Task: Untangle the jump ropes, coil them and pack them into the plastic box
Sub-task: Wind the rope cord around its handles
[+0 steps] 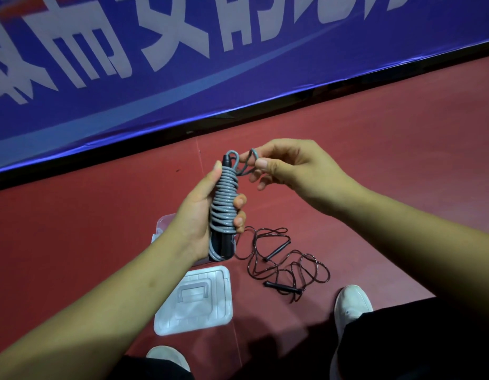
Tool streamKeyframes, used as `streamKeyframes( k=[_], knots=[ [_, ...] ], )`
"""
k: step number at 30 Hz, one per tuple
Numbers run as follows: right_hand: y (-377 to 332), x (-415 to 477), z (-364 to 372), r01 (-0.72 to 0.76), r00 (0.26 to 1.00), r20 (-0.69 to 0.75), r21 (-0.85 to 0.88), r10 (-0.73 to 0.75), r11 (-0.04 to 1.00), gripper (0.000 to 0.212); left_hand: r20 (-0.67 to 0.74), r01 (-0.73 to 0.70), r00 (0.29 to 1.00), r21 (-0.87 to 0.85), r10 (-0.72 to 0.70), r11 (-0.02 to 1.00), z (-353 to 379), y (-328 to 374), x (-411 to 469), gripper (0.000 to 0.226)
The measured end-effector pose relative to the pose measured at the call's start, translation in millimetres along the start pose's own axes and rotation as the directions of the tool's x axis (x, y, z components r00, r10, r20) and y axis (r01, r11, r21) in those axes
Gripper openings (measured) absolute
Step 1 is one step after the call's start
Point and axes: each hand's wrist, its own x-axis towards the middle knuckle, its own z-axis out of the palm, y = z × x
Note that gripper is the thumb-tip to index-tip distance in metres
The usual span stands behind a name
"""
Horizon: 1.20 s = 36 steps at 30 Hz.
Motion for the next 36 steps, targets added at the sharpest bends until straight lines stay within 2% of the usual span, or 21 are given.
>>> streamKeyframes(
  k=[5,11,15,20,25,28,30,33,36],
  knots=[
    [4.5,0.5,5.2,-0.05,0.995,-0.074,0.191,0.065,0.98,0.018,-0.064,-0.046,0.997,0.078,0.051,0.996,-1.3,1.5,1.8,0.04],
    [5.0,0.2,11.1,-0.077,0.992,-0.092,0.099,0.086,0.992,0.012,-0.072,-0.175,0.978,0.249,0.198,0.953,-3.0,-4.2,-0.1,0.029],
    [4.1,0.8,11.7,-0.153,0.982,-0.099,0.101,0.163,0.983,0.01,-0.086,-0.203,0.964,0.384,0.253,0.901,-1.9,-6.0,-3.1,0.035],
    [0.9,1.0,5.2,-0.303,0.95,-0.031,0.124,0.309,0.945,0.011,-0.086,-0.198,0.96,0.473,0.268,0.859,-1.6,-8.7,-3.8,0.035],
    [-1.5,0.5,-1.8,-0.414,0.91,0.016,0.102,0.414,0.905,0.016,-0.064,-0.151,0.973,0.556,0.223,0.818,-3.5,-9.9,-3.1,0.042],
    [2.7,-1.7,0.8,-0.387,0.919,-0.027,0.134,0.394,0.912,0.01,-0.074,-0.125,0.976,0.581,0.206,0.804,-1.4,-10.3,-2.6,0.043],
    [5.7,-1.9,3.6,-0.334,0.938,-0.044,0.147,0.343,0.931,0.017,-0.079,-0.13,0.975,0.557,0.209,0.82,1.1,-10.2,-2.9,0.043],
    [6.5,-1.3,4.1,-0.269,0.961,-0.057,0.057,0.272,0.961,0.018,-0.072,-0.127,0.979,0.513,0.189,0.849,3.5,-9.5,-2.7,0.041],
    [6.6,-0.9,4.1,-0.235,0.967,-0.086,0.054,0.239,0.97,0.014,-0.066,-0.115,0.984,0.489,0.168,0.865,4.0,-8.0,-2.4,0.039]
  ],
)
